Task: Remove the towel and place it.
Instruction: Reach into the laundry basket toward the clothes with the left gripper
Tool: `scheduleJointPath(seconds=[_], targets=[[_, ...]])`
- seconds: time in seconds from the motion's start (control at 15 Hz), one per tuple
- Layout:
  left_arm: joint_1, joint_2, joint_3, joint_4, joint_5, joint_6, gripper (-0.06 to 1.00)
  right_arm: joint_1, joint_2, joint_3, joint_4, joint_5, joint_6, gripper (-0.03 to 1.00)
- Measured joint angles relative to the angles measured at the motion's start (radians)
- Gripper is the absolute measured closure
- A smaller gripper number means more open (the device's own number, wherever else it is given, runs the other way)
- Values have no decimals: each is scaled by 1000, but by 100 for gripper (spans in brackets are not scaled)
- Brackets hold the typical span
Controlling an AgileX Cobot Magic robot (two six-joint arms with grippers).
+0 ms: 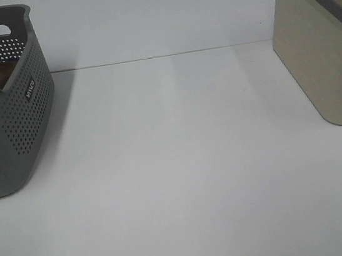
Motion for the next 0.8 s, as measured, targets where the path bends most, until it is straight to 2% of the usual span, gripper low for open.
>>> scheduleJointPath(seconds=[0.8], targets=[[0,0,0,0,0,0,24,0,0,0,0,0,0,32]])
